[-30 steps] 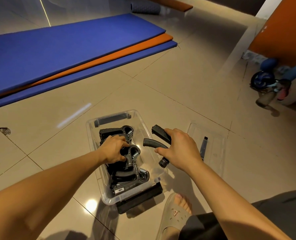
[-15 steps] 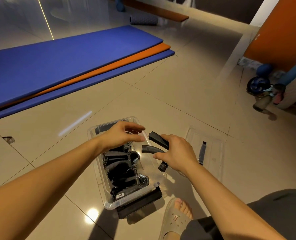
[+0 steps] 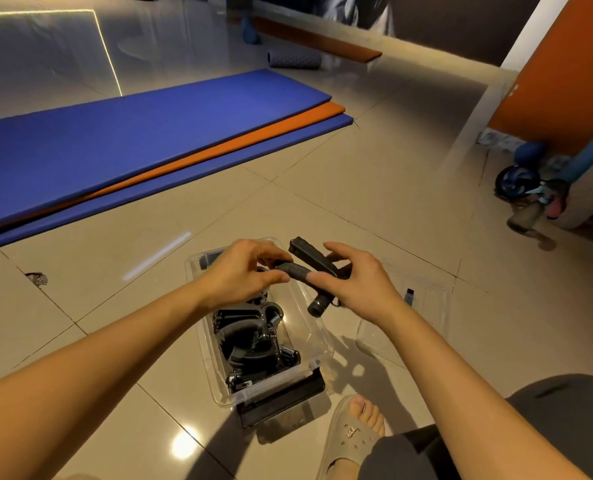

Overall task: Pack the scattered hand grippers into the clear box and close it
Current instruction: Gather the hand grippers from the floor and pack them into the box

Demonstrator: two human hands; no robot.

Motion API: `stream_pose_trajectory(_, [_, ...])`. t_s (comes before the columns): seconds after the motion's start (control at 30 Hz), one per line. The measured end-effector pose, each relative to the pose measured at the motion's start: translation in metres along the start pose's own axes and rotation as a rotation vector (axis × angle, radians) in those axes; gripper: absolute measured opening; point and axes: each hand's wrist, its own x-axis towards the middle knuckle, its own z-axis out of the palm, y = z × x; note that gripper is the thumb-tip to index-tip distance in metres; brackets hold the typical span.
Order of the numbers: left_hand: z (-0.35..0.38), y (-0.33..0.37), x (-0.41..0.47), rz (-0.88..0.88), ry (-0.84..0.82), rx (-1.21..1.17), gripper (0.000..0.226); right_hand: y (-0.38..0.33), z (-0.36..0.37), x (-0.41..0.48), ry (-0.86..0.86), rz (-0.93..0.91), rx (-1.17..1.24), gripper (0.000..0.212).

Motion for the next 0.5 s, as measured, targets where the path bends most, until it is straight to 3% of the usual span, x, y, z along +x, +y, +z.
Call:
stream_pose_trajectory(0.27, [-0.027, -0.005, 0.001, -0.169, 0.083, -0.254, 0.014, -0.006, -0.022, -0.007, 0.143, 0.013, 0.229, 0.028])
stream_pose_trajectory(0.5, [-0.029, -0.010, -0.004, -0.309, 0.025, -0.395, 0.019, -0.006, -0.014, -0.005, 0.127, 0.036, 0.251, 0.018])
